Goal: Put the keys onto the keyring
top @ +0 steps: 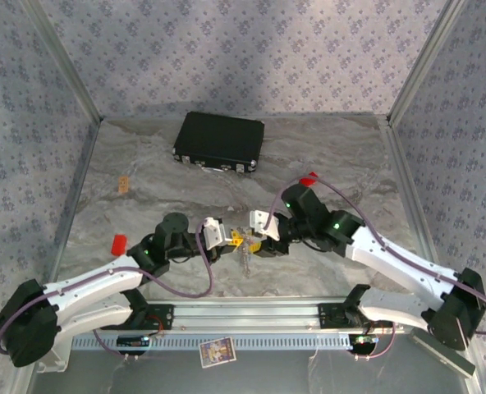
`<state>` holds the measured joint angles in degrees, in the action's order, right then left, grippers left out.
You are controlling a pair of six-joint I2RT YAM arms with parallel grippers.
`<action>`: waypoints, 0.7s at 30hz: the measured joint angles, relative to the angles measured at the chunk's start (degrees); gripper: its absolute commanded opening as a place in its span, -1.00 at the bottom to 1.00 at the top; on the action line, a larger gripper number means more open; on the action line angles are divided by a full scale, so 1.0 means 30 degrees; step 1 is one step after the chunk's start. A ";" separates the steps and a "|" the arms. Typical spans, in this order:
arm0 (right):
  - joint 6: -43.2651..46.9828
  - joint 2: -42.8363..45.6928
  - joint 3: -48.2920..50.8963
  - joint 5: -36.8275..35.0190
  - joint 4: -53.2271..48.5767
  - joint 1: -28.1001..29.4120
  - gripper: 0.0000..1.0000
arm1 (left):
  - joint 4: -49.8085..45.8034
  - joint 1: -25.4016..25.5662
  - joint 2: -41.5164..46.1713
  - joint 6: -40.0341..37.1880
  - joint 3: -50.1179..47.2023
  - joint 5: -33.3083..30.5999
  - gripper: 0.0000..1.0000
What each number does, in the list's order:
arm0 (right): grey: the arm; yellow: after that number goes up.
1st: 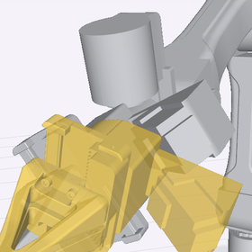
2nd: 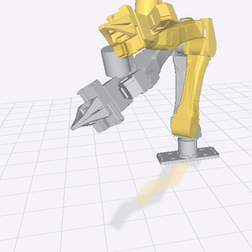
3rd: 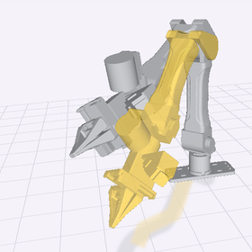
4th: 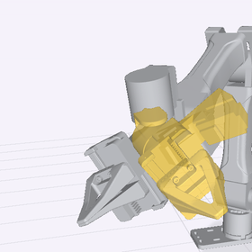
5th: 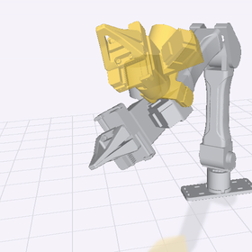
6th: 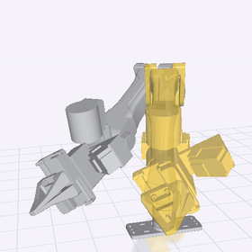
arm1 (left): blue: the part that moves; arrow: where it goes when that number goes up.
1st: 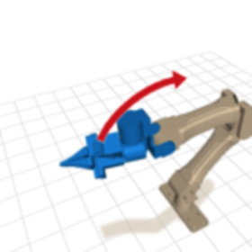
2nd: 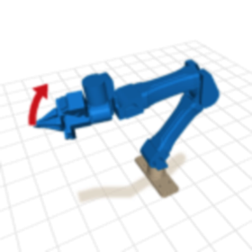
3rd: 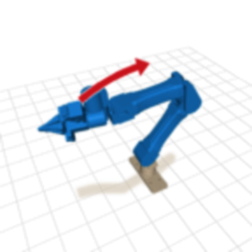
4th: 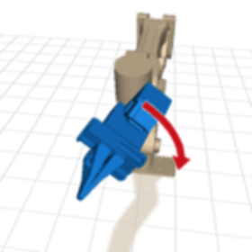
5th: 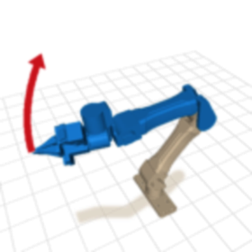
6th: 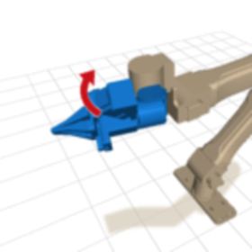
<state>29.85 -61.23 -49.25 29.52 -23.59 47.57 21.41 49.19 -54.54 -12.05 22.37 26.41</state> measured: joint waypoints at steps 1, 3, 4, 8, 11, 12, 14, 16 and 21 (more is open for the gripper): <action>-0.0262 0.0328 0.0335 -0.0138 0.0321 -0.0029 -0.15 | 0.0357 0.0000 0.0000 0.0248 -0.0095 -0.0044 -1.00; -0.0750 0.0678 0.0867 -0.0430 0.0867 -0.0066 -0.15 | 0.0940 0.0000 -0.0051 0.0583 -0.0211 -0.0102 -1.00; -0.1035 0.0750 0.1144 -0.0656 0.1151 -0.0066 -0.14 | 0.1246 0.0000 -0.0095 0.0772 -0.0270 -0.0102 -1.00; -0.1800 0.0699 0.2069 -0.1756 0.2055 -0.0066 -0.15 | 0.1909 0.0000 -0.0182 0.1217 -0.0430 -0.0102 -1.00; -0.2200 0.0488 0.2419 -0.2477 0.2543 -0.0066 -0.18 | 0.2098 0.0000 -0.0350 0.1406 -0.0437 -0.0102 -1.00; -0.2266 0.0401 0.2426 -0.2586 0.2710 -0.0066 -0.19 | 0.2106 0.0000 -0.0386 0.1413 -0.0437 -0.0102 -1.00; -0.2390 0.0270 0.2426 -0.2594 0.3089 -0.0066 -0.19 | 0.2120 0.0000 -0.0401 0.1421 -0.0444 -0.0102 -1.00; -0.2492 0.0160 0.2426 -0.2543 0.3388 -0.0066 -0.20 | 0.2229 0.0000 -0.0408 0.1428 -0.0444 -0.0102 -1.00; -0.2630 -0.0095 0.2426 -0.2113 0.3738 -0.0066 -0.18 | 0.2448 0.0000 -0.0466 0.1552 -0.0444 -0.0102 -1.00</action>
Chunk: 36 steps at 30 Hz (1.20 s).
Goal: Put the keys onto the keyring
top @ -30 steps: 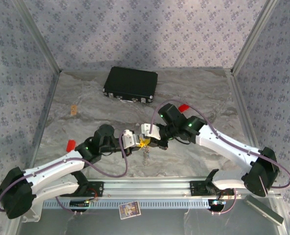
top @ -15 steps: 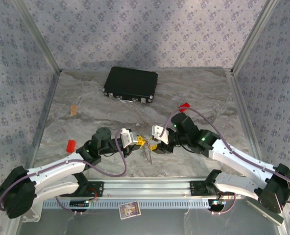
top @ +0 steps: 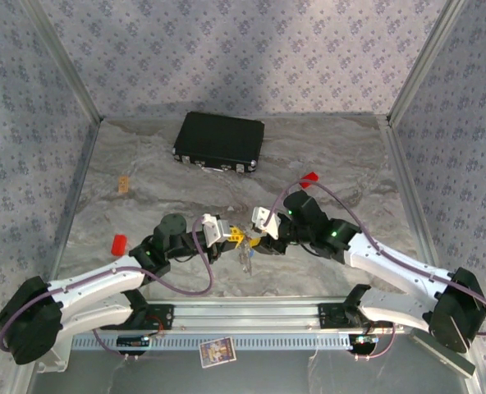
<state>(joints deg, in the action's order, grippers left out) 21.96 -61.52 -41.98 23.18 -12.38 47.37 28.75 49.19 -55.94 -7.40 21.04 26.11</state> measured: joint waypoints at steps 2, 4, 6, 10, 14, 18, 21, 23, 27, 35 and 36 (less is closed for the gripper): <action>0.0000 0.0000 0.0015 0.0219 0.0022 0.0000 -0.18 | 0.0015 0.0000 0.0000 0.0000 0.0000 0.0000 -1.00; 0.0000 0.0000 0.0022 0.0364 0.0066 0.0000 -0.22 | 0.0029 0.0000 0.0000 0.0000 0.0000 0.0000 -1.00; 0.0000 -0.0007 0.0022 0.0408 0.0080 -0.0015 -0.33 | 0.0109 0.0000 0.0000 0.0000 0.0000 0.0000 -1.00; 0.0000 -0.0233 0.0022 0.0386 0.0087 -0.0015 -0.57 | 0.0277 0.0000 0.0000 0.0007 -0.0095 0.0000 -1.00; 0.0073 -0.0561 0.0022 0.0342 0.0066 -0.0015 -0.78 | 0.0386 0.0000 0.0000 0.0007 -0.0189 0.0000 -1.00; 0.0175 -0.0743 0.0007 0.0342 0.0036 -0.0015 -0.94 | 0.0612 0.0000 0.0000 0.0007 -0.0321 -0.0007 -1.00; 0.0182 -0.1056 -0.0146 0.0415 -0.0087 -0.0015 -0.99 | 0.0933 0.0000 0.0000 -0.0007 -0.0554 -0.0087 -1.00; 0.0262 -0.1341 -0.0321 0.0437 -0.0284 0.0007 -0.99 | 0.0925 0.0000 -0.0007 -0.0022 -0.0576 -0.0153 -1.00; 0.0466 -0.1923 -0.0867 0.0481 -0.0780 0.0117 -0.81 | 0.0918 0.0000 -0.0022 -0.0219 -0.0576 -0.0372 -1.00; 0.0882 -0.0364 -0.0663 -0.0175 -0.1093 0.0044 -0.30 | 0.0933 0.0000 -0.0022 -0.0452 -0.0576 -0.0495 -1.00; 0.0947 0.0080 -0.0619 -0.0240 -0.1107 0.0000 -0.30 | 0.0925 0.0000 -0.0022 -0.0503 -0.0576 -0.0503 -1.00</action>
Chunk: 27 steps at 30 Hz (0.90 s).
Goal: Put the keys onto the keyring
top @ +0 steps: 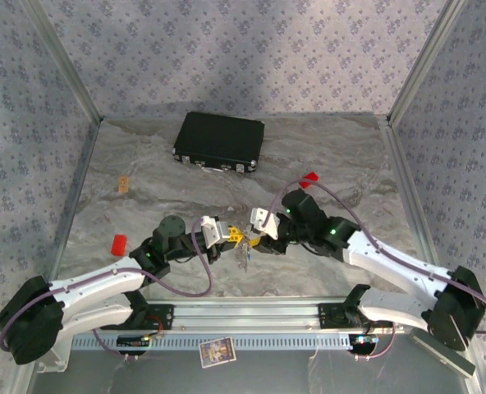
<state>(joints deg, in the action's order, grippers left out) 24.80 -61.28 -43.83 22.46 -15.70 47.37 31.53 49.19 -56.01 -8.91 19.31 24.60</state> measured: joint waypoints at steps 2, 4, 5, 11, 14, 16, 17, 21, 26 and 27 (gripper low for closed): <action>0.0044 0.0670 0.0015 -0.0058 0.0007 -0.0051 -0.30 | 0.0000 0.0000 0.0000 -0.0022 0.0000 0.0007 -1.00; 0.0044 0.1137 0.0015 0.0102 0.0051 -0.0087 -0.32 | 0.0000 0.0000 -0.0058 -0.0022 0.0000 0.0029 -1.00; 0.0036 0.1209 0.0015 0.0248 0.0109 -0.0080 -0.33 | 0.0007 0.0000 -0.0117 -0.0022 0.0000 0.0080 -1.00; -0.0007 0.0605 0.0029 0.0787 0.0758 -0.0022 -0.43 | -0.0036 0.0000 -0.0386 -0.0022 0.0000 0.0430 -1.00; -0.0073 0.0299 0.0095 0.0809 0.1107 0.0007 -0.47 | -0.0066 0.0000 -0.0386 -0.0066 0.0000 0.0539 -1.00; -0.0087 0.0197 0.0175 0.0874 0.1260 0.0007 -0.50 | -0.0073 0.0000 -0.0386 -0.0087 0.0000 0.0590 -1.00; -0.0131 0.0117 0.0182 0.0962 0.1275 0.0007 -0.51 | -0.0073 0.0000 -0.0386 -0.0087 0.0000 0.0597 -1.00; -0.0146 -0.0342 0.0182 0.1311 0.1413 0.0007 -0.59 | -0.0058 0.0000 -0.0386 -0.0087 0.0000 0.0750 -1.00; -0.0342 -0.0787 0.0175 0.1829 0.1435 0.0000 -0.88 | -0.0007 0.0000 -0.0386 -0.0087 -0.0007 0.0809 -1.00; -0.0364 -0.0787 0.0175 0.1865 0.1421 -0.0007 -0.91 | -0.0007 0.0000 -0.0386 -0.0087 -0.0015 0.0794 -1.00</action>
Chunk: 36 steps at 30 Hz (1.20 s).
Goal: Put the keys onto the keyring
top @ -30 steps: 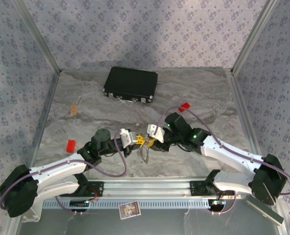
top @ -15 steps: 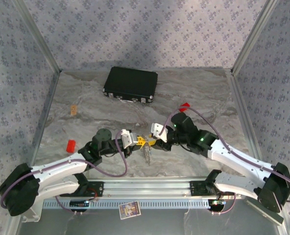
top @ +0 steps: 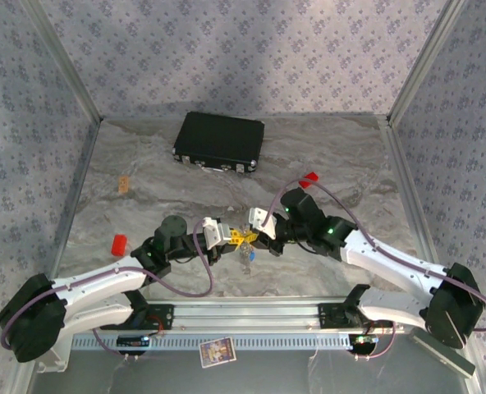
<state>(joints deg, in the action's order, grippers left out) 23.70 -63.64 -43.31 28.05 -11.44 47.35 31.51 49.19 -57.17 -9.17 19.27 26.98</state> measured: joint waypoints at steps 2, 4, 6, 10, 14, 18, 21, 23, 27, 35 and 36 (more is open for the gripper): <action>0.0044 0.0000 -0.0007 0.0036 -0.0058 -0.0007 -0.97 | -0.0029 -0.0015 0.0000 0.0000 0.0000 -0.0044 -1.00; 0.0095 0.0000 -0.0029 0.0029 -0.0109 -0.0007 -1.00 | -0.0080 -0.0015 0.0015 0.0000 0.0000 -0.0146 -0.97; 0.0175 -0.0007 -0.0117 0.0007 -0.0248 -0.0007 -1.00 | -0.0138 -0.0007 0.0051 -0.0073 0.0000 -0.0233 -0.76; 0.0707 -0.0219 -0.0845 -0.0189 -0.1384 0.0146 -1.00 | -0.1260 0.0022 0.0277 -0.0488 0.0430 -0.0736 -0.66; 0.1785 -0.1049 -0.2426 -0.1348 -0.3373 0.0612 -1.00 | -0.2980 0.0036 0.0299 -0.1100 0.1304 -0.1013 -0.77; 0.2994 -0.2375 -0.4342 -0.2849 -0.5559 0.1195 -1.00 | -0.4415 0.0036 0.0306 -0.1632 0.1843 -0.1224 -0.94; 0.3555 -0.2696 -0.5064 -0.3249 -0.6594 0.1319 -1.00 | -0.4940 0.0036 0.0430 -0.1967 0.2033 -0.1209 -1.00; 0.3774 -0.2623 -0.5136 -0.3133 -0.6761 0.1319 -0.73 | -0.5027 0.0109 0.0627 -0.2018 0.2047 -0.1217 -1.00; 0.3330 -0.1406 -0.3708 -0.1770 -0.5144 0.0809 -0.37 | -0.4233 0.0138 0.0889 -0.1712 0.1683 -0.1224 -1.00; 0.0707 0.0364 -0.0160 0.1056 -0.0262 -0.0240 -0.37 | -0.1311 0.0146 0.0933 -0.0401 0.0131 -0.0765 -1.00; 0.0510 0.0364 0.0007 0.1202 0.0109 -0.0248 -0.38 | -0.1144 0.0146 0.0925 -0.0328 0.0087 -0.0729 -1.00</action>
<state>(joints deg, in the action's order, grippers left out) 25.23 -62.54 -43.29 31.66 -11.11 46.61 28.08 49.63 -54.39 -10.15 19.53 24.80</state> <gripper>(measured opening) 0.318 0.047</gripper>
